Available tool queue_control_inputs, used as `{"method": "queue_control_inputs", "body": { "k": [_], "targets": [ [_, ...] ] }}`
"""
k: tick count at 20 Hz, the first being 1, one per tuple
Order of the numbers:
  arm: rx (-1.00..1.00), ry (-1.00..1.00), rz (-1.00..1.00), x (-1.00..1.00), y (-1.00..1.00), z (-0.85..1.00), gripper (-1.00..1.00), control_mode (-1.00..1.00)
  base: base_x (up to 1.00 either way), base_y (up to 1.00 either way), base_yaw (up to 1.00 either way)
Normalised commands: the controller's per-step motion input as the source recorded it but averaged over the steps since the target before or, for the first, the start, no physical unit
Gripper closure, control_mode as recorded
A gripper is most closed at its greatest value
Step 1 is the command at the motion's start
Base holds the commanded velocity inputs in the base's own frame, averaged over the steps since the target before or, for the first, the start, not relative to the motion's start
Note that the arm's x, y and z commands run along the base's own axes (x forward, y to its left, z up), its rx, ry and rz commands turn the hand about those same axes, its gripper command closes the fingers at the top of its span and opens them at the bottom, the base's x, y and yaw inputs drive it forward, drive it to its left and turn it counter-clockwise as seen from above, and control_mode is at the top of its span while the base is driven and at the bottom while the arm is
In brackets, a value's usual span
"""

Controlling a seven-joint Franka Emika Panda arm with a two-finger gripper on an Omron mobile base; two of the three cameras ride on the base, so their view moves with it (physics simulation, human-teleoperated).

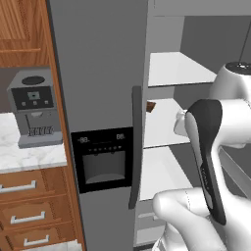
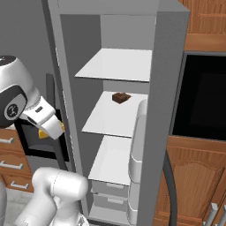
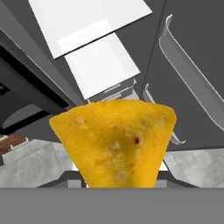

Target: Pick the cheese from the fridge and the cheese grater from the cabinet and place them next to the salad bowl.

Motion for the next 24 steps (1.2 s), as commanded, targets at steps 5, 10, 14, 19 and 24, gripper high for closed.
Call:
{"method": "queue_control_inputs", "body": {
  "k": [5,10,14,19,24],
  "targets": [
    [0.0,0.0,0.0,0.0,0.0,0.0,1.0,1.0,-0.16,0.46,0.16],
    [0.0,0.0,0.0,0.0,0.0,0.0,1.0,1.0,0.0,0.9,0.39],
    [0.0,0.0,0.0,0.0,0.0,0.0,1.0,1.0,-0.11,0.79,0.46],
    [0.0,0.0,0.0,0.0,0.0,0.0,1.0,1.0,-0.13,0.71,0.46],
    [0.0,0.0,0.0,0.0,0.0,0.0,1.0,1.0,0.0,0.82,0.45]
  ]
}}
